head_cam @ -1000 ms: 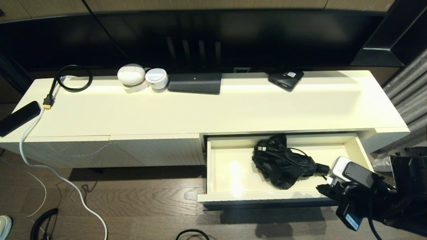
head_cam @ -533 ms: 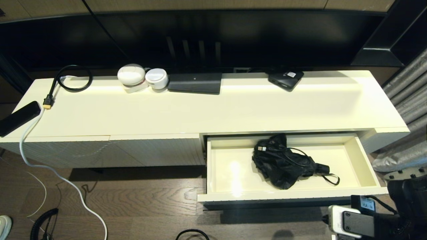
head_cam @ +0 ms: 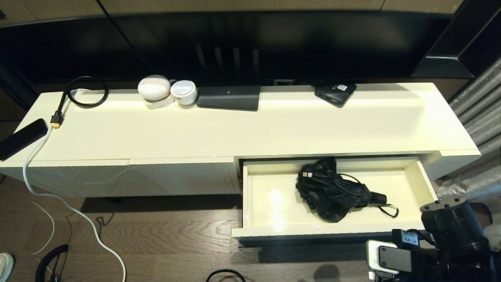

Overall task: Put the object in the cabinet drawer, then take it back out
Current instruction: Close the drawer

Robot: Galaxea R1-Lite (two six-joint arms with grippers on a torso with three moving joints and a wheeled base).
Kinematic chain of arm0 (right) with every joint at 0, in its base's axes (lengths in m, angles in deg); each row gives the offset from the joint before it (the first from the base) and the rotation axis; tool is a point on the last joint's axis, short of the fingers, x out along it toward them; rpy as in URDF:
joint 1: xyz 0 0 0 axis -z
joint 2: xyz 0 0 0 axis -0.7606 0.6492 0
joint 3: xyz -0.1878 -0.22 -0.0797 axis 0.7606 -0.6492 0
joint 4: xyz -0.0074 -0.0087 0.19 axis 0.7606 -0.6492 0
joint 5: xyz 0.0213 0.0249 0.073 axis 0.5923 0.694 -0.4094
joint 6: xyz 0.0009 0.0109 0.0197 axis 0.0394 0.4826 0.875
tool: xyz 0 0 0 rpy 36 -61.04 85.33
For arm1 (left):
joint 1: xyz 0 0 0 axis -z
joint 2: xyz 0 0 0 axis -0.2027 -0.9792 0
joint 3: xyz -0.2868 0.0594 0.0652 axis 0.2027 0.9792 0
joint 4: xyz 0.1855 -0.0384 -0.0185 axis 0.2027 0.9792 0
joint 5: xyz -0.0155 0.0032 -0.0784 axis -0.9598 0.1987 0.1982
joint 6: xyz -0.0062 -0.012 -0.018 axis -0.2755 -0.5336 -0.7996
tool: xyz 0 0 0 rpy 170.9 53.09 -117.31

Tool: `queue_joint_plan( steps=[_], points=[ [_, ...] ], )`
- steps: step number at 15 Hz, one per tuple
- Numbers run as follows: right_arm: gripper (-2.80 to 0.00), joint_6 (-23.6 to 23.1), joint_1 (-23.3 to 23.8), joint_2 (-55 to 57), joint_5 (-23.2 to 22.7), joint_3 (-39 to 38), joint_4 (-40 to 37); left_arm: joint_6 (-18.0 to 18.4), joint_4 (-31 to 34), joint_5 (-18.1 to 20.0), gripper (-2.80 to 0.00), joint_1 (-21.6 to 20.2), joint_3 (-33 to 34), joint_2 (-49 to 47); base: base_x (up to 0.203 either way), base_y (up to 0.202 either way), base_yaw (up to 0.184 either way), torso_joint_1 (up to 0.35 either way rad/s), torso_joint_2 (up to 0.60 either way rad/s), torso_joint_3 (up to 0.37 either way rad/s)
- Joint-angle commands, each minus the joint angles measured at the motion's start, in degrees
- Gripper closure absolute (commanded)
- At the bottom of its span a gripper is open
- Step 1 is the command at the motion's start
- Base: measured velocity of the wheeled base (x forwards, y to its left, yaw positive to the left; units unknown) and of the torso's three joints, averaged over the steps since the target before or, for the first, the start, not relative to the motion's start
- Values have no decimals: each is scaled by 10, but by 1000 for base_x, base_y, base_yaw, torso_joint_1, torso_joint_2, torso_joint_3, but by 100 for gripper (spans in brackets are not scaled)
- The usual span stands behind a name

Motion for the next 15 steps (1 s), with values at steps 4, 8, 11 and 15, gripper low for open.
queue_joint_plan(
  steps=[4, 8, 11, 15],
  points=[
    [0, -4, -2, 74, 18, 4, 77, 0, 0, 0, 0, 0, 0, 0, 0, 0, 0, 0, 0, 0],
    [0, -21, -1, 98, 45, 4, 128, 0, -1, 0, 0, 0, 0, 0, 0, 0, 0, 0, 0, 0],
    [0, -23, -1, 111, 67, 0, 162, 0, 0, 0, 0, -1, 0, 0, 0, 0, 0, 0, 0, 0],
    [0, -24, -1, 122, 76, 0, 187, 0, 0, 0, 0, 0, 0, 0, 0, 0, 0, 0, 0, 0]
  ],
)
